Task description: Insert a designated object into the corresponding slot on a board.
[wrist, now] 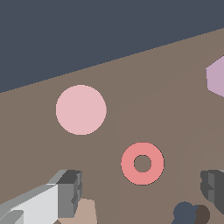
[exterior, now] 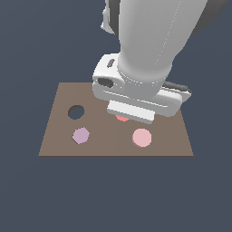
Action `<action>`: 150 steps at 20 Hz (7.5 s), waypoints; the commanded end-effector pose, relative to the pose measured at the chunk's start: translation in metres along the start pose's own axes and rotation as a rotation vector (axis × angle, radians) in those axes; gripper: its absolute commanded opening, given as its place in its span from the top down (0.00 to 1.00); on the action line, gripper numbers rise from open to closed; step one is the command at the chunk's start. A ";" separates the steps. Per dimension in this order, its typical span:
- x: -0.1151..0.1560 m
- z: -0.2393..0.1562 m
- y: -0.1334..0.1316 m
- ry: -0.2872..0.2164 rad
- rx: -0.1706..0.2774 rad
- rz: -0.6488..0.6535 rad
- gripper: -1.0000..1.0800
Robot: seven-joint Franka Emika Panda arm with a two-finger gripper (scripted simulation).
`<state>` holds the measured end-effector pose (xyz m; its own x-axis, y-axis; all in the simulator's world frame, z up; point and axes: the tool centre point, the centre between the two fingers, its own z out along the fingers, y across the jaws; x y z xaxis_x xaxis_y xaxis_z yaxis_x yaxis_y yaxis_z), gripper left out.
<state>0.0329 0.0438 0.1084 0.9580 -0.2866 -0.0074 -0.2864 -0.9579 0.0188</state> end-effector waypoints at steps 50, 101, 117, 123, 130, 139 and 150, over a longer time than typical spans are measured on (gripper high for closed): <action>0.049 0.072 -0.057 0.004 0.020 0.360 1.00; -0.045 0.072 0.094 0.016 0.013 -0.908 1.00; -0.018 0.072 0.164 0.020 0.009 -1.394 1.00; -0.004 0.072 0.180 0.021 0.007 -1.528 1.00; 0.009 0.071 0.191 0.021 0.006 -1.636 1.00; 0.017 0.071 0.196 0.021 0.006 -1.696 1.00; 0.018 0.081 0.195 0.021 0.006 -1.695 1.00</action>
<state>-0.0074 -0.1493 0.0334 0.1655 0.9862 -0.0014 0.9862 -0.1655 0.0001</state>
